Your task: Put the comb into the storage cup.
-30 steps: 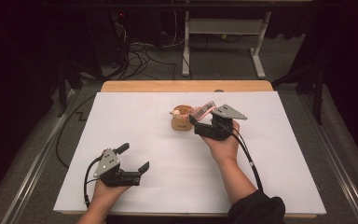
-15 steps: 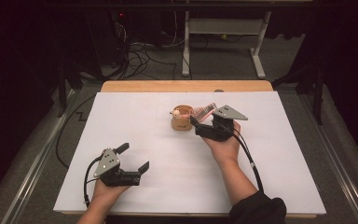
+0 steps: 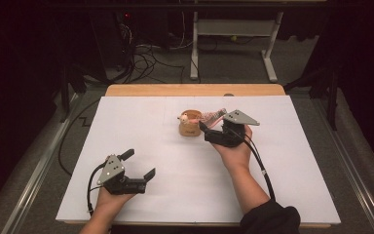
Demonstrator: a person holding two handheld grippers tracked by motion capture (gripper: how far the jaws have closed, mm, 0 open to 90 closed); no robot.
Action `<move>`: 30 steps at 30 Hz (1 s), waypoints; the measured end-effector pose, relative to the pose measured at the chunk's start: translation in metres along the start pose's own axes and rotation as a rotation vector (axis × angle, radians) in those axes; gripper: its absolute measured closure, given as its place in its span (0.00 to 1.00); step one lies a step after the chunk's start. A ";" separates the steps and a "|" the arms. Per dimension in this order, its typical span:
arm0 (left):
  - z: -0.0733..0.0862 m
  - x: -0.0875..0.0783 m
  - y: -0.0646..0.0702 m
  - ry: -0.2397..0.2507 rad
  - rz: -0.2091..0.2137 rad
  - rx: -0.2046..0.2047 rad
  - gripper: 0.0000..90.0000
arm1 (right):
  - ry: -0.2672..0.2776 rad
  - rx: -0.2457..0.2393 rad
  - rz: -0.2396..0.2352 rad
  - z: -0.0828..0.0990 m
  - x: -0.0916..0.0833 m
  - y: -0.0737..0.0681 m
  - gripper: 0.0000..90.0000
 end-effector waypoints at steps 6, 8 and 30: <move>0.000 0.000 0.000 -0.003 0.001 0.001 0.00 | 0.003 0.000 0.002 -0.001 -0.001 0.002 0.18; 0.000 0.000 0.000 -0.003 0.000 0.001 0.00 | 0.005 0.000 0.000 -0.002 -0.001 0.002 0.17; 0.000 0.000 0.000 0.000 -0.001 0.001 0.00 | 0.005 -0.010 0.022 -0.003 -0.002 0.003 0.00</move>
Point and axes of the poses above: each handheld gripper's, and its own axes: x roughly forward along the jaws, z roughly out of its underside, y roughly to its right, the point moved 2 cm from there along x, roughly forward along the jaws, and after that the axes turned 15 degrees about z, right-handed, at the moved point
